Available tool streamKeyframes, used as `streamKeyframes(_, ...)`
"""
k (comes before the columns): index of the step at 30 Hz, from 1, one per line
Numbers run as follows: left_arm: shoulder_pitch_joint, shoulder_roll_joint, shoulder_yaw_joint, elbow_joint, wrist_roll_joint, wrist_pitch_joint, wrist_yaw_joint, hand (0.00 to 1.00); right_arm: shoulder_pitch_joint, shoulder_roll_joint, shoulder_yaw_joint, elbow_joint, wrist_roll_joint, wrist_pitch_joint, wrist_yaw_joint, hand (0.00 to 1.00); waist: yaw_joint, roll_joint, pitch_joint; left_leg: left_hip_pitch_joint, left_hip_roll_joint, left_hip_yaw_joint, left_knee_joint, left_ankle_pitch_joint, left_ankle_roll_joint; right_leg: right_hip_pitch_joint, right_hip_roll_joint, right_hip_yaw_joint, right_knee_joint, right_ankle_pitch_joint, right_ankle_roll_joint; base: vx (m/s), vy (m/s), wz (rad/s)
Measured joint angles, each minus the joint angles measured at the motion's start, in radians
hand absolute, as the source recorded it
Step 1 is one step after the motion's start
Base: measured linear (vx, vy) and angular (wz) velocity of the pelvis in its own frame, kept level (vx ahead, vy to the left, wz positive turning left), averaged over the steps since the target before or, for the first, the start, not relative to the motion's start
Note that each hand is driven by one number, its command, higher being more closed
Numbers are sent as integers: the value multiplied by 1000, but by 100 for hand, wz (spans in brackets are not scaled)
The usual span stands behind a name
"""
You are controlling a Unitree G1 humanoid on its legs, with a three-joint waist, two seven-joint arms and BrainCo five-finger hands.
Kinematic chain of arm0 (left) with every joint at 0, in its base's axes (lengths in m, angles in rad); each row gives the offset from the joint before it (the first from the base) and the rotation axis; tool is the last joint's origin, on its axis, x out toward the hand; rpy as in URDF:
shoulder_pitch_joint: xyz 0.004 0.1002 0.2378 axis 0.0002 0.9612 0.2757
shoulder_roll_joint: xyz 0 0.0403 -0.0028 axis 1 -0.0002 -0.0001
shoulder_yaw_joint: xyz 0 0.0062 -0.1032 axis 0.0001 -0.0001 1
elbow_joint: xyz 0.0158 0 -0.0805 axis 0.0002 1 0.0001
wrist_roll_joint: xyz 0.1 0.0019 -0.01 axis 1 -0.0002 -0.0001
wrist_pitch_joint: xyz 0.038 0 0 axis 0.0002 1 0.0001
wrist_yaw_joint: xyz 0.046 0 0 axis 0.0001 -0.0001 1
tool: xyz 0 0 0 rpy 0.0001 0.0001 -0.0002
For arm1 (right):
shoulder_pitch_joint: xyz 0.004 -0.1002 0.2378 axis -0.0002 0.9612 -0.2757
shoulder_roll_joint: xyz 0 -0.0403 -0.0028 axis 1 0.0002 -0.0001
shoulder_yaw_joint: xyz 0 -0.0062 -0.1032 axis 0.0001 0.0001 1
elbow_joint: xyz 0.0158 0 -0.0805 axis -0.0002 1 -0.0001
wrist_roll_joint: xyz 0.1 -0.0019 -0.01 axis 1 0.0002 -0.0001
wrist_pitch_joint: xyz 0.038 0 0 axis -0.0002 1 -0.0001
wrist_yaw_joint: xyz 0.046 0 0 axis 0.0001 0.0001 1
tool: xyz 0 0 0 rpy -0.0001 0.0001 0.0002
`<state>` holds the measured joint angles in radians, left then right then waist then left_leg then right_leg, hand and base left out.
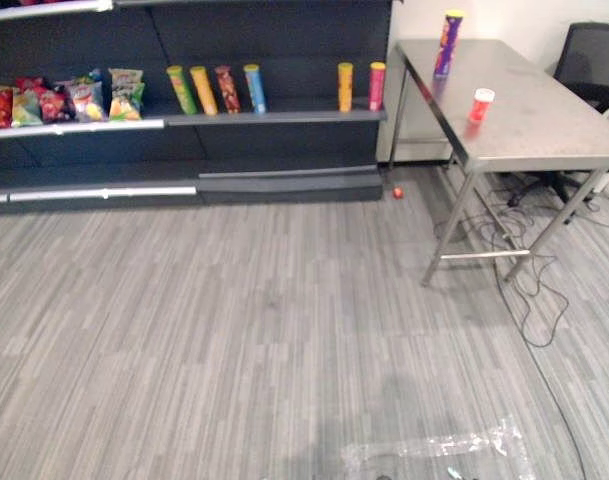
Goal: Put the gum and the chips on the shelf.
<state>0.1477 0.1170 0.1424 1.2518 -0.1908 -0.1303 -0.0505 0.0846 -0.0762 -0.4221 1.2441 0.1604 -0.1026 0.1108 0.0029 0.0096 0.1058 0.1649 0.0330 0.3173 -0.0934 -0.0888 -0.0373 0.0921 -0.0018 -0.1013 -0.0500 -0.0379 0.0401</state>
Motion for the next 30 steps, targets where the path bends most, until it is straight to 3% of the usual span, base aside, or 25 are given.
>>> streamKeyframes(9,-15,9,-24,-2,0,-14,7,0,-7,-3,77,-26,-6,-34,-36,0,-1,-7,24,-8,0,-7,0,3,-2,-17,-2,-12,25,-9,-4,-6,-5,2)
streamKeyframes(12,-52,28,-52,-6,-2,-14,11,0,-34,1,81,-46,-3,-34,-37,0,-11,-26,54,-61,-11,-41,1,25,-13,-148,-33,-48,219,-103,-8,-30,-41,33)
streamKeyframes(15,-64,35,-61,-14,-4,-13,12,0,-46,6,85,-47,17,-34,-37,0,-12,-37,69,-75,-14,-64,1,32,-17,-175,-44,-67,267,-133,-17,11,-56,30)
streamKeyframes(16,-64,37,-57,-20,-6,-13,12,0,-49,7,85,-47,43,-35,-36,0,-10,-43,73,-81,-11,-68,29,20,-33,-173,-47,-71,280,-145,-22,40,-81,17)
streamKeyframes(18,-65,43,-56,-31,-36,-13,11,0,-50,14,101,-49,94,-36,-31,0,-5,-53,79,-153,10,-49,205,-41,-45,-168,-55,-79,290,-165,-37,25,-119,19)
streamKeyframes(19,-64,44,-53,-50,-67,-15,9,0,-49,14,115,-52,122,-43,-25,0,-1,-61,97,-247,44,-24,443,-67,-35,-145,-62,-85,294,-172,-43,19,-139,15)
streamKeyframes(21,-57,26,-35,-80,-105,-19,8,0,-40,13,120,-64,136,-50,-23,0,3,-50,118,-357,101,-29,717,-63,-36,-104,-56,-96,298,-182,-49,38,-111,10)
streamKeyframes(23,-50,12,-33,-80,-164,-24,8,0,-39,0,136,-72,135,-53,-27,0,3,-30,124,-421,126,-50,833,-85,-42,-73,-54,-94,296,-191,-50,62,8,-3)
streamKeyframes(25,-50,5,-33,-81,-190,-33,4,0,-55,0,137,-72,134,-54,-31,0,5,-21,127,-476,136,-62,786,-90,-39,-72,-60,-75,284,-198,-54,88,89,-20)
streamKeyframes(28,-50,2,-26,-88,-191,-35,4,0,-63,5,141,-74,134,-54,-38,0,15,-21,128,-493,137,-60,561,-51,-22,-77,-81,-38,276,-214,-39,147,162,-29)
streamKeyframes(30,-46,-8,-4,-100,-196,-35,4,0,-57,5,171,-100,134,-54,-39,0,23,-20,128,-493,140,-70,364,35,-34,-67,-106,-3,271,-234,-5,305,323,-38)
